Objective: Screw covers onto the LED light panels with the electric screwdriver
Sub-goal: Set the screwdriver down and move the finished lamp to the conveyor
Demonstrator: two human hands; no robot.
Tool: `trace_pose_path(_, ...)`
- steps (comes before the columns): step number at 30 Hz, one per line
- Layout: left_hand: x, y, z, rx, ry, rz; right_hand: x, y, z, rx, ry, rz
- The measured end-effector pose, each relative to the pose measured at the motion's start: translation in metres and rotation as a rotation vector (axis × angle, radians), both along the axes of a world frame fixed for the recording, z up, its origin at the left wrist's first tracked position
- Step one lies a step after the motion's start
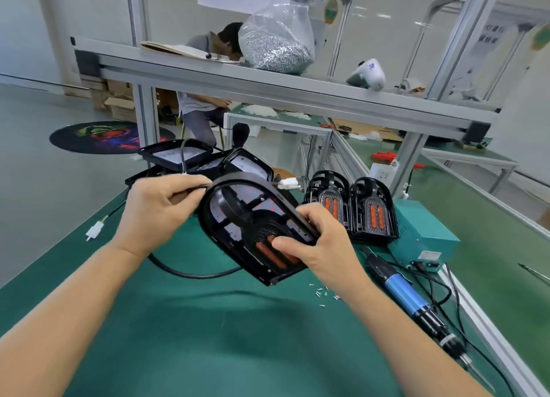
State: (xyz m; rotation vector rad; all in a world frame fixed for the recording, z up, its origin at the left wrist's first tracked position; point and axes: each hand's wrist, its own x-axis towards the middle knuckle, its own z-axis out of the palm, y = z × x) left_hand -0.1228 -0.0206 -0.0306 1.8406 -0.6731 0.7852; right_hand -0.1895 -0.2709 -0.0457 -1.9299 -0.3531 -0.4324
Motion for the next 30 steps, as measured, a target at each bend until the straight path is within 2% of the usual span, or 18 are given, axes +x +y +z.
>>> trace_pose_path(2, 0.004, 0.003, 0.012, -0.008, 0.154, -0.129, -0.001, -0.001, 0.004, -0.019, -0.060, -0.029)
trace_pose_path(6, 0.010, 0.010, 0.041, 0.209, 0.413, -0.393, -0.004, -0.005, 0.011, -0.059, -0.036, 0.041)
trace_pose_path(9, 0.016, 0.003, 0.055, 0.175, 0.528, -0.488, -0.002, -0.004, 0.009, -0.046, 0.000, 0.115)
trace_pose_path(12, 0.022, -0.014, 0.061, 0.128, 0.653, -0.566, -0.003, -0.002, 0.006, 0.113, 0.122, 0.220)
trace_pose_path(14, 0.025, -0.028, 0.062, 0.054, 0.739, -0.636, -0.005, -0.001, 0.004, 0.152, 0.159, 0.206)
trace_pose_path(18, 0.034, -0.047, 0.057, -0.262, 0.921, -0.745, -0.007, -0.005, 0.002, 0.333, 0.138, 0.103)
trace_pose_path(24, 0.045, -0.051, 0.025, -0.455, 1.029, -0.997, -0.008, -0.023, 0.008, 0.700, 0.210, -0.076)
trace_pose_path(27, 0.049, -0.051, 0.001, -0.621, 1.031, -1.001, -0.007, -0.031, 0.007, 0.800, 0.238, -0.155)
trace_pose_path(30, 0.042, -0.056, -0.018, -0.752, 1.040, -0.894, -0.004, -0.036, 0.005, 0.924, 0.264, -0.221)
